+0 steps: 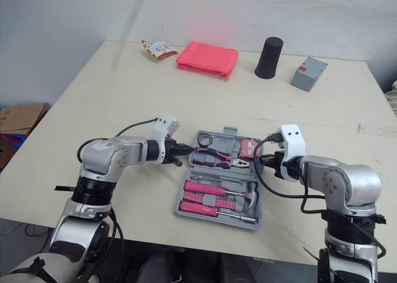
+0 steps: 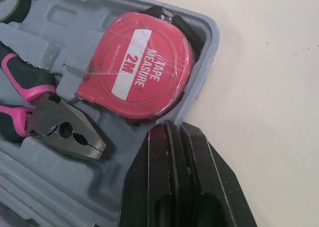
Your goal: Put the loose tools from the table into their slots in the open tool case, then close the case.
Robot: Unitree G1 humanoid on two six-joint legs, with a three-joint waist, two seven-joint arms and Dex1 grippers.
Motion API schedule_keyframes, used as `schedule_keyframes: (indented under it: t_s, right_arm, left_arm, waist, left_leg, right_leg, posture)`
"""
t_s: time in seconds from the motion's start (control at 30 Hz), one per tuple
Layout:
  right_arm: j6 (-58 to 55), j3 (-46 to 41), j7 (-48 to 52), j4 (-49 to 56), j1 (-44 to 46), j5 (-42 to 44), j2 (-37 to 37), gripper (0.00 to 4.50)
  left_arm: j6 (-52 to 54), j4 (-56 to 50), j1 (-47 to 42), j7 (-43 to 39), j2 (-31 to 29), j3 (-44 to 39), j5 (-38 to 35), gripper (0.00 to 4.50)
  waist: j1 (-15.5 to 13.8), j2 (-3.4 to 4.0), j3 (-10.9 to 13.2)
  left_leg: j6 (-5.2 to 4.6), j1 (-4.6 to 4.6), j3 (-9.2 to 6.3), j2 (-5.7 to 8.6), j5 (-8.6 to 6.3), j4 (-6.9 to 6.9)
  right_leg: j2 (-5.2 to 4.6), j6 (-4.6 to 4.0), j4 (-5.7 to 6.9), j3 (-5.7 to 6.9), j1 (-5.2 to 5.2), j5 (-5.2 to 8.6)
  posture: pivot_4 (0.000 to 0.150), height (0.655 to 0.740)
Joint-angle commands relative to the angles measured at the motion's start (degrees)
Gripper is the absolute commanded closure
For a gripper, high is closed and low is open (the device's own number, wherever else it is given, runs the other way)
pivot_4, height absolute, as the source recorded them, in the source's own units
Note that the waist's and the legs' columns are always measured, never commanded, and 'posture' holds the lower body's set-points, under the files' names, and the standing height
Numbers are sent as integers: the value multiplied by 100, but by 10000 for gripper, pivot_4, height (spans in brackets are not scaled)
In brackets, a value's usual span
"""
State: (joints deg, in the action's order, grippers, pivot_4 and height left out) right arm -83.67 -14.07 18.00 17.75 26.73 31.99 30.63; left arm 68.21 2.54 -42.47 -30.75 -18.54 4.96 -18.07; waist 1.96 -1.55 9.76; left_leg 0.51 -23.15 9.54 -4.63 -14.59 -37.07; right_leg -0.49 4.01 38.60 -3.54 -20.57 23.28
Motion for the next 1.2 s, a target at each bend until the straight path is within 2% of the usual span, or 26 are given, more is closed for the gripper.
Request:
schedule_keyframes:
  t_s: [0.03, 0.2, 0.37, 0.5, 0.7, 0.93, 1.07, 1.17, 1.2]
  right_arm:
    - [79, -36, -27, 180, 34, -35, 0, 45000]
    - [942, 66, 34, 379, 59, -163, 21, 45000]
    - [2422, 478, 115, 547, -38, -805, 326, 45000]
    - [3731, 804, 378, 865, -683, -1297, 553, 45000]
    - [5495, 977, 299, 826, -1789, -2157, 532, 45000]
    - [7282, 905, 301, 455, -2634, -2794, 495, 45000]
    - [7802, 885, 460, 523, -3013, -2769, 415, 45000]
    - [7845, 642, 879, 887, -3303, -2236, 456, 33771]
    - [7777, 448, 1099, 1113, -3442, -2017, 590, 28688]
  left_arm:
    - [-122, -6, -111, -12, -11, 26, -30, 44908]
    - [-1042, -31, -264, -135, -163, 91, 180, 44908]
    - [-2456, 6, -373, -436, -464, 269, 527, 44908]
    - [-3871, 34, 33, -668, -772, 479, 960, 44908]
    - [-5040, -322, 918, -410, -804, 192, 1136, 44908]
    - [-5927, -1111, 1901, -150, -928, 12, 1397, 44908]
    - [-5593, -1535, 2323, 18, -916, -201, 1306, 44908]
    - [-4933, -2170, 2698, -67, -952, -549, 791, 35319]
    - [-4581, -2507, 2871, -188, -1047, -764, 455, 30709]
  waist:
    - [-2, 0, 0]
    - [10, 1, 1]
    - [30, 8, 6]
    - [10, 9, 7]
    - [17, 9, 7]
    - [40, 9, 7]
    - [44, 9, 7]
    - [90, 9, 7]
    - [112, 10, 8]
  left_leg:
    - [0, 0, 0, 0, 0, 0]
    - [0, -2, 2, 0, 0, 2]
    - [1, -10, 13, 0, 0, 11]
    - [2, -11, 17, 0, -1, 39]
    - [4, -11, 21, 0, -2, 74]
    - [-2, 6, 19, 0, 1, 55]
    - [-7, 7, 15, 0, 6, 47]
    - [-6, 9, 14, -1, 6, 53]
    - [-6, 8, 13, -2, 6, 54]
  right_leg:
    - [0, 0, 0, 0, 0, 0]
    - [1, 0, 1, -1, -5, 0]
    - [3, 0, -5, -8, -18, 0]
    - [4, 0, -36, -9, -19, 0]
    - [3, 0, -67, -12, -20, 0]
    - [2, 1, -58, -11, 3, -3]
    - [3, 0, -49, -8, 6, -7]
    - [4, 0, -51, -9, 7, -7]
    - [4, 0, -50, -7, 6, -7]
  posture:
    - [1500, 7348]
    - [1500, 7348]
    - [1500, 7348]
    - [1500, 7348]
    - [1500, 7348]
    - [1500, 7348]
    - [1500, 7348]
    - [1500, 7348]
    - [1500, 7348]
